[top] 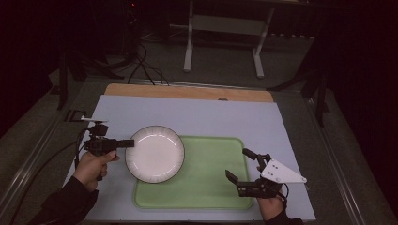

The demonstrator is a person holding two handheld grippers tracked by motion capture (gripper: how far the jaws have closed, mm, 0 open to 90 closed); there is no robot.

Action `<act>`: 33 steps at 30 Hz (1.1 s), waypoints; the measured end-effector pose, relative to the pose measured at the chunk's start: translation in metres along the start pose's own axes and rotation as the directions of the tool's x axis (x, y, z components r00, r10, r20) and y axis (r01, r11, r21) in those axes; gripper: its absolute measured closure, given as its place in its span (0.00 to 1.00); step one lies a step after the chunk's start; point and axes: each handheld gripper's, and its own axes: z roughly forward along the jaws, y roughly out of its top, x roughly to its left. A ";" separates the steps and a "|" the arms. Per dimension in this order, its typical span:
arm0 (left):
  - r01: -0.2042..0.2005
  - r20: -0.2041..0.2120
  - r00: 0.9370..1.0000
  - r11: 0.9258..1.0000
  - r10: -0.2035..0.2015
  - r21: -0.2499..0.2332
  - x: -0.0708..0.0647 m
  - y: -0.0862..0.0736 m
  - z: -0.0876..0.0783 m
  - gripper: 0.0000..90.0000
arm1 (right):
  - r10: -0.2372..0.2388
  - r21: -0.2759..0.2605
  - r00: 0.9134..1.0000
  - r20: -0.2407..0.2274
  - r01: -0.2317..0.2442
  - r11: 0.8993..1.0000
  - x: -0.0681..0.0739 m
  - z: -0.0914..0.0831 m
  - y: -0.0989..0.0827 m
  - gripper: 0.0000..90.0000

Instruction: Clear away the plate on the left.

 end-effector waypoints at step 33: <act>-0.050 0.128 0.991 0.997 0.043 0.055 -0.053 0.009 0.067 0.94 | -0.004 -0.026 0.999 0.038 0.005 1.000 -0.002 -0.004 0.001 0.13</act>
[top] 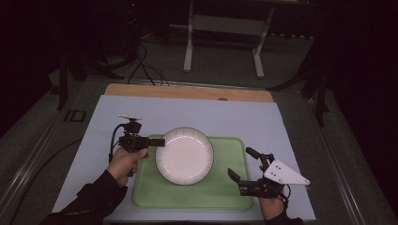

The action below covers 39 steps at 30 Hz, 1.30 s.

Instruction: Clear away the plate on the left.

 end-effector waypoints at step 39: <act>0.068 -0.034 0.997 0.992 -0.065 0.106 0.021 -0.017 0.068 0.93 | 0.001 0.017 1.000 -0.008 0.000 1.000 0.000 0.002 -0.001 0.13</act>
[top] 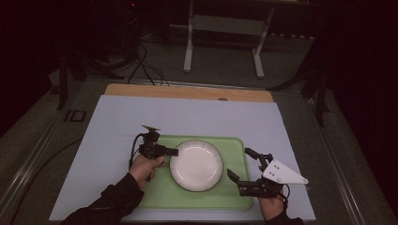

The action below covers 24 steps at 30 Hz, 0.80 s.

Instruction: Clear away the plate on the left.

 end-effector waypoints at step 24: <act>-0.060 -0.074 0.995 0.998 0.060 -0.005 -0.004 0.001 0.000 0.85 | -0.001 0.011 1.000 -0.003 0.001 1.000 0.000 0.002 -0.001 0.13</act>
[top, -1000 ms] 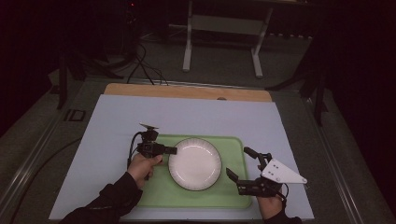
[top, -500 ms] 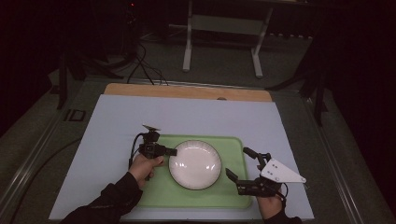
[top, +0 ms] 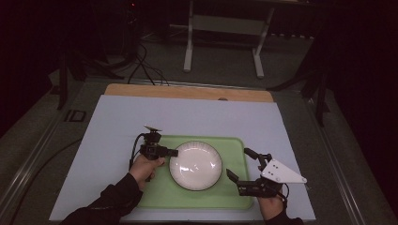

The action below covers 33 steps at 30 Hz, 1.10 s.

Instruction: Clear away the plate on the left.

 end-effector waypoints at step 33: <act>-0.342 -0.019 0.938 0.918 0.346 -0.202 -0.058 0.005 -0.071 0.13 | 0.005 0.009 1.000 -0.004 -0.005 1.000 -0.001 0.002 -0.001 0.13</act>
